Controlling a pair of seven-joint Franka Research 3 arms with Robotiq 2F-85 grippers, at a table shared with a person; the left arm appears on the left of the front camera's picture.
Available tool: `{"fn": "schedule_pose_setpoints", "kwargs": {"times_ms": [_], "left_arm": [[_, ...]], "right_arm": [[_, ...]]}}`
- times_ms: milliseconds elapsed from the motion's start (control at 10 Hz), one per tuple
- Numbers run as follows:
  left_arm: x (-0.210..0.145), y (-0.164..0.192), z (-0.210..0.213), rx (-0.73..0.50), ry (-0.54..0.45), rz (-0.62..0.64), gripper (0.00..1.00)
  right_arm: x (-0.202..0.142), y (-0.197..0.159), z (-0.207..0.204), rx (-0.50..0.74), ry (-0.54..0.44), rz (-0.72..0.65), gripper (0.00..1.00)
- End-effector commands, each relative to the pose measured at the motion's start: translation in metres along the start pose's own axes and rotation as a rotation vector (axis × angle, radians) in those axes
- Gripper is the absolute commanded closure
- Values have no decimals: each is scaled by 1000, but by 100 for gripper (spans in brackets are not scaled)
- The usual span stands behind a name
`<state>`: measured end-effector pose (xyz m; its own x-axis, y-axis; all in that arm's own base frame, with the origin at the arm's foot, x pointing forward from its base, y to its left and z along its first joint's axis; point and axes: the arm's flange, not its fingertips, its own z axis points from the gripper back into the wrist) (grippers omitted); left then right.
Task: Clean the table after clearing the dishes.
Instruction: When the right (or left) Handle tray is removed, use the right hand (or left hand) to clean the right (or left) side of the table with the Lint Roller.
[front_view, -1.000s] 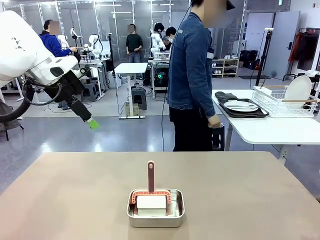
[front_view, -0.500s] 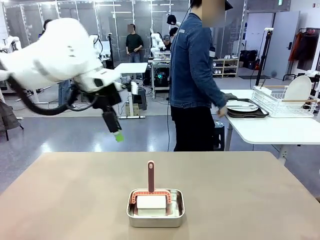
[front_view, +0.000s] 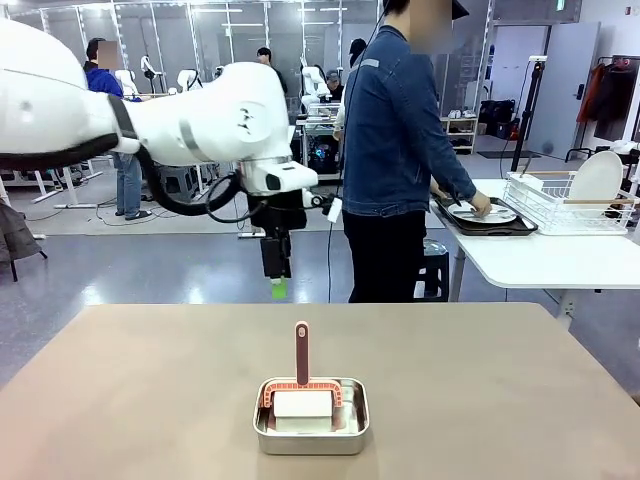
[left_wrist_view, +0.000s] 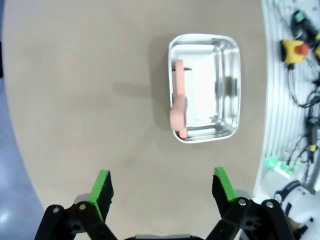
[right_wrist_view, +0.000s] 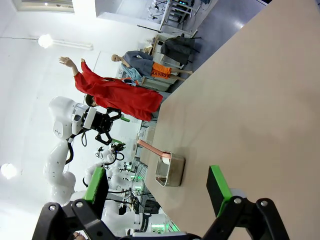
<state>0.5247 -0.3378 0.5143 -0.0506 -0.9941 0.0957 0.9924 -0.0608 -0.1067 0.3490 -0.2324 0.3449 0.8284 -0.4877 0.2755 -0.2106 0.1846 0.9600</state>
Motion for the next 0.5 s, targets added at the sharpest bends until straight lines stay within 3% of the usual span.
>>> {"fn": "schedule_pose_setpoints", "kwargs": {"times_ms": [0, 400], "left_arm": [[13, 16, -5, -38, 55, 57, 0], [29, 14, -42, -106, 49, 32, 0]], "right_arm": [[0, 4, 0, -5, 3, -10, 0], [0, 4, 0, -5, 3, -10, 0]]}}
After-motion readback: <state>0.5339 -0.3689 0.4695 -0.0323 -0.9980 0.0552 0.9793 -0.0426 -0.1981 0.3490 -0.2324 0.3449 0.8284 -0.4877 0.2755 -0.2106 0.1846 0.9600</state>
